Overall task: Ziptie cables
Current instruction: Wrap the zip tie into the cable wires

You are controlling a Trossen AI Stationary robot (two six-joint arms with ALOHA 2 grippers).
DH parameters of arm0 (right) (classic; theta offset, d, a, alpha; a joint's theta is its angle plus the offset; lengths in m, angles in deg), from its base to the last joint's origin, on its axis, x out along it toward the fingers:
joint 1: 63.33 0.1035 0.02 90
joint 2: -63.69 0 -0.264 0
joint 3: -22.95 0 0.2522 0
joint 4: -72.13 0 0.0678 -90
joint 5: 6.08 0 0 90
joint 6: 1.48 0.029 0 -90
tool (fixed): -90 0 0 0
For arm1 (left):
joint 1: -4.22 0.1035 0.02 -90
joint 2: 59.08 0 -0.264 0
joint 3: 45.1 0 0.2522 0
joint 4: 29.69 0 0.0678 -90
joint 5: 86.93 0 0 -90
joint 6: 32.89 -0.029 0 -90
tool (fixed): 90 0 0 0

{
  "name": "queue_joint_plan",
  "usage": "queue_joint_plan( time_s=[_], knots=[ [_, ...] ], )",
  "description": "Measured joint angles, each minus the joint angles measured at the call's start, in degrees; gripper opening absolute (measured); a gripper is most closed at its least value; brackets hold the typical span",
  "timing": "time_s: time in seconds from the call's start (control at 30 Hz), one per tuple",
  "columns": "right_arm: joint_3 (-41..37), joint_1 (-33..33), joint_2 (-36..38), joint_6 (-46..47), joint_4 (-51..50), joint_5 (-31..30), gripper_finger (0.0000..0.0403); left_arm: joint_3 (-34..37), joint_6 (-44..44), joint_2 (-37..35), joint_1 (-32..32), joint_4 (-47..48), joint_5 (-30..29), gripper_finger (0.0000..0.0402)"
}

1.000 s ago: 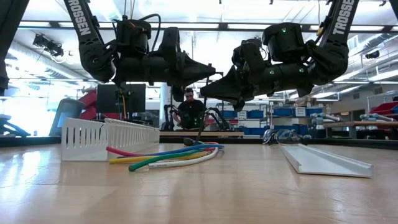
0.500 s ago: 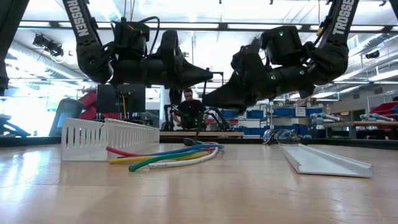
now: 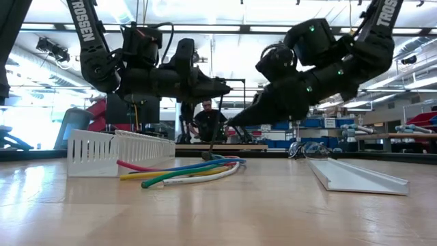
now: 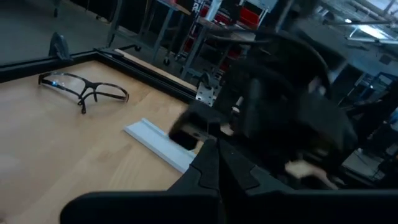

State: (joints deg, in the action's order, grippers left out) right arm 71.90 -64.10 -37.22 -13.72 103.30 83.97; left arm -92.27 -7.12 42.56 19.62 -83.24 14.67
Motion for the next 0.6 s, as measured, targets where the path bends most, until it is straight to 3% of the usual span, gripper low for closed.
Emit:
queue_joint_plan(
  time_s=[0.23,0.6],
  knots=[
    [10.9,6.4,-0.2,-22.6,-20.0,-17.0,0.0112,0.0,3.6,0.0,0.0,0.1,-1.1,0.0],
    [14.8,8.7,-0.2,-49.6,-28.4,-18.2,0.0112,0.0,11.0,0.0,0.0,0.2,-1.5,0.0]
  ],
)
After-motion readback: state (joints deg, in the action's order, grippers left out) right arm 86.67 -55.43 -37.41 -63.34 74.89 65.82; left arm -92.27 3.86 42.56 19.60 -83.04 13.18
